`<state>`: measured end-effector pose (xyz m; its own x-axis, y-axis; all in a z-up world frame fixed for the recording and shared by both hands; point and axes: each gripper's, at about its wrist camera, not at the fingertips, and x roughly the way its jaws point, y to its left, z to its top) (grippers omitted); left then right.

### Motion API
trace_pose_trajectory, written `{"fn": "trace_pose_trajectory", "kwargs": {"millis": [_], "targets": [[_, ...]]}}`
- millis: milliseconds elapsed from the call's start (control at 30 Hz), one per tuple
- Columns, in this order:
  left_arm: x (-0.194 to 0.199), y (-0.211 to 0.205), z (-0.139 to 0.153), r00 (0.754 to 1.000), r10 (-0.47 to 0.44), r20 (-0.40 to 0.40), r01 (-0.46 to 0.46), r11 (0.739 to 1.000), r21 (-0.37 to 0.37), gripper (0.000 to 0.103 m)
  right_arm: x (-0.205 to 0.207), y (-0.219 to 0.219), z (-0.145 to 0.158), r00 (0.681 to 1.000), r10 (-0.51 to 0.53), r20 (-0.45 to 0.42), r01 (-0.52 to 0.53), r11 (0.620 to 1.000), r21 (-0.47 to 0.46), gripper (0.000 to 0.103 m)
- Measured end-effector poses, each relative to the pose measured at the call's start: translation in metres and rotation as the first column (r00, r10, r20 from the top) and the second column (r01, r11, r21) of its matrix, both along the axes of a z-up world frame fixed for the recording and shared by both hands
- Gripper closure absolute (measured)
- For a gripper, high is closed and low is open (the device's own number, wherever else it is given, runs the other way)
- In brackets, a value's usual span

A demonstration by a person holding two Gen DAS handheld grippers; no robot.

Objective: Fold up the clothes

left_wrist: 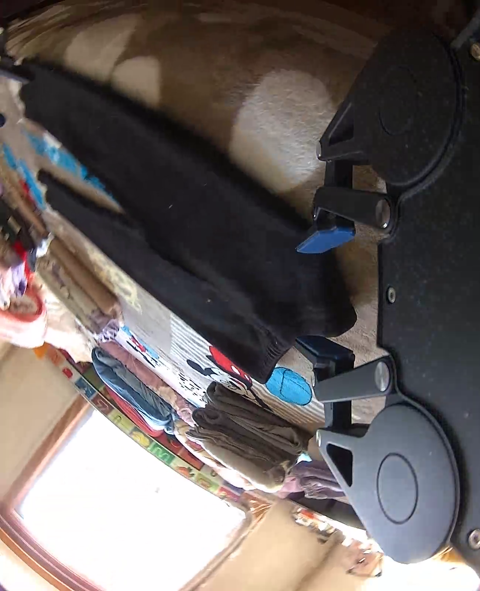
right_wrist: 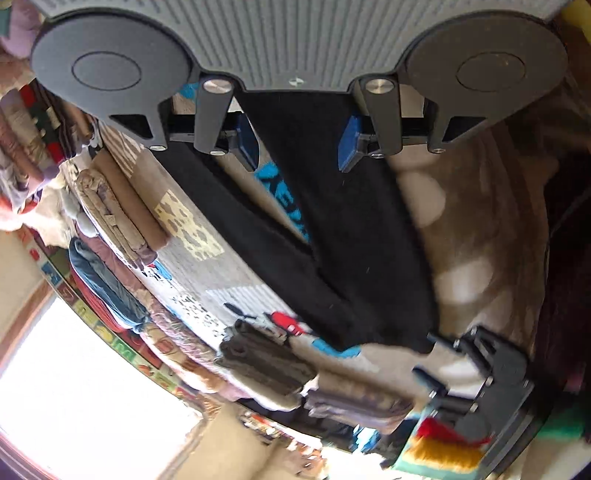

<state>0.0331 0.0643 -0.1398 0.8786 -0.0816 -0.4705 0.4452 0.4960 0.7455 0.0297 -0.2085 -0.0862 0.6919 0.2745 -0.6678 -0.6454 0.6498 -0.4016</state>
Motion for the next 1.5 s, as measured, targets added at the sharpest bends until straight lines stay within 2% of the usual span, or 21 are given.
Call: {"fn": "trace_pose_trajectory", "kwargs": {"millis": [67, 167, 200, 367, 500, 700, 833, 933, 1267, 1367, 1433, 1500], "targets": [[0.003, -0.004, -0.005, 1.0, -0.022, 0.015, 0.021, 0.997, 0.077, 0.054, -0.014, -0.001, -0.006, 0.999, 0.049, 0.012, -0.047, 0.993, -0.107, 0.054], [0.001, -0.003, -0.002, 0.999, -0.05, 0.005, 0.049, 0.989, 0.137, 0.054, -0.034, -0.002, -0.016, 0.992, 0.123, 0.019, -0.113, 0.958, -0.265, 0.054], [0.001, -0.001, -0.001, 0.999, -0.047, -0.002, 0.047, 0.989, 0.143, 0.054, -0.039, -0.002, -0.019, 0.991, 0.133, 0.016, -0.122, 0.949, -0.289, 0.054], [0.005, 0.002, -0.014, 0.999, -0.041, -0.005, 0.041, 0.979, 0.2, 0.054, -0.043, -0.012, -0.035, 0.993, 0.115, 0.017, -0.102, 0.936, -0.337, 0.053], [0.009, 0.005, -0.017, 0.999, -0.048, 0.018, 0.044, 0.98, 0.194, 0.055, -0.035, -0.023, -0.046, 0.997, 0.082, 0.012, -0.073, 0.934, -0.348, 0.055], [0.014, 0.008, -0.021, 0.996, -0.052, 0.071, 0.037, 0.979, 0.201, 0.055, -0.031, -0.035, -0.05, 0.996, 0.085, 0.015, -0.075, 0.942, -0.327, 0.053], [0.016, 0.009, -0.017, 0.996, -0.043, 0.073, 0.029, 0.984, 0.176, 0.055, -0.033, -0.041, -0.049, 0.997, 0.064, 0.043, -0.046, 0.942, -0.334, 0.058], [0.018, 0.007, -0.017, 0.997, -0.036, 0.071, 0.024, 0.986, 0.163, 0.055, -0.038, -0.038, -0.057, 0.994, 0.077, 0.078, -0.041, 0.921, -0.386, 0.07], [0.016, 0.004, -0.018, 0.997, -0.03, 0.065, 0.021, 0.992, 0.126, 0.055, -0.055, -0.026, -0.087, 0.97, 0.153, 0.19, -0.018, 0.822, -0.569, 0.071], [0.015, 0.005, -0.017, 0.997, -0.024, 0.067, 0.016, 0.994, 0.111, 0.055, -0.05, -0.029, -0.079, 0.973, 0.117, 0.2, 0.006, 0.85, -0.527, 0.078], [0.015, 0.006, -0.017, 0.997, -0.022, 0.068, 0.015, 0.995, 0.103, 0.055, -0.047, -0.031, -0.072, 0.975, 0.095, 0.202, 0.018, 0.87, -0.493, 0.091], [0.014, 0.006, -0.017, 0.998, -0.022, 0.067, 0.016, 0.995, 0.096, 0.055, -0.049, -0.032, -0.066, 0.975, 0.095, 0.203, 0.012, 0.882, -0.471, 0.093]]}}
